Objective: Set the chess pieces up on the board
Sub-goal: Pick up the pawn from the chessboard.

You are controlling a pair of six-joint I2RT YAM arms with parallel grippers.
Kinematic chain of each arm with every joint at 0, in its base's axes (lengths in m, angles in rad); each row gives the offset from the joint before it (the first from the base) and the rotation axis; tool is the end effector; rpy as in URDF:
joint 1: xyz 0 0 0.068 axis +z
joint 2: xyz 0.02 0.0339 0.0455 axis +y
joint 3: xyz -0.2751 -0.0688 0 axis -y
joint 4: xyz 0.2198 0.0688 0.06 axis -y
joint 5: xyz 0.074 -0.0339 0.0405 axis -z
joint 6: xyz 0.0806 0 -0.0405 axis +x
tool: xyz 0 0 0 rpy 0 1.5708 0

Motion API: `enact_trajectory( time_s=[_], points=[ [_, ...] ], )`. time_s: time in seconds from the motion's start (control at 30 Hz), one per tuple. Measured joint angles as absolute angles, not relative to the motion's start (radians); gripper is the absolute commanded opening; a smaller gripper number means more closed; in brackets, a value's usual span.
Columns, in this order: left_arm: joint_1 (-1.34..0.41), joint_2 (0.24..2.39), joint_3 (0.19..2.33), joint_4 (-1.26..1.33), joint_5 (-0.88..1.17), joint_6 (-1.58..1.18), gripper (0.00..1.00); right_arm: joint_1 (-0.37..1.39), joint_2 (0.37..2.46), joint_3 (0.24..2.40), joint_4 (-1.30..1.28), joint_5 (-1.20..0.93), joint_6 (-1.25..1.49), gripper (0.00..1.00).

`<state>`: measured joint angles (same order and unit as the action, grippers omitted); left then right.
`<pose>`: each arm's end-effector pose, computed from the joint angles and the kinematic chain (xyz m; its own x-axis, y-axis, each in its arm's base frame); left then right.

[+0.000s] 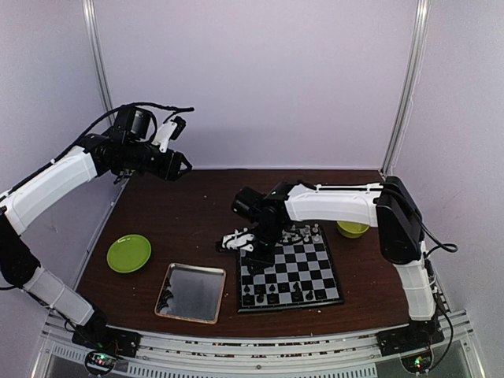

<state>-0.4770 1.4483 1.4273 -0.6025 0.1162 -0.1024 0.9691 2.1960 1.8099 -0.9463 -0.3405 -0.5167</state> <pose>0.2911 -0.1609 0.3520 -0.5712 0.1809 -0.8007 0.4838 0.8622 -0.1503 0.2284 0.3801 0.1636 -0.0723 -0.9279 -0.3656 -0.9861 0.0116 0.1655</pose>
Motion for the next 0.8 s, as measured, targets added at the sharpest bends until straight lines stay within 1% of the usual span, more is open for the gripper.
enact_trajectory(
  time_s=[0.17,0.23,0.43,0.53,0.8],
  points=[
    [-0.477,1.451,1.434,-0.603,0.121,-0.102,0.49,0.969,2.201,1.810,-0.952,-0.342,-0.515,0.08],
    [-0.477,1.454,1.435,-0.603,0.122,-0.102,0.49,0.969,2.201,1.810,-0.954,-0.342,-0.513,0.06],
    [-0.477,1.462,1.435,-0.605,0.124,-0.102,0.49,0.962,2.179,1.780,-0.950,-0.336,-0.515,0.05],
    [-0.477,1.465,1.436,-0.607,0.124,-0.102,0.49,0.936,2.107,1.701,-0.948,-0.331,-0.516,0.05],
    [-0.477,1.467,1.467,-0.633,0.124,-0.095,0.49,0.801,1.806,1.404,-0.906,-0.310,-0.517,0.05]
  ],
)
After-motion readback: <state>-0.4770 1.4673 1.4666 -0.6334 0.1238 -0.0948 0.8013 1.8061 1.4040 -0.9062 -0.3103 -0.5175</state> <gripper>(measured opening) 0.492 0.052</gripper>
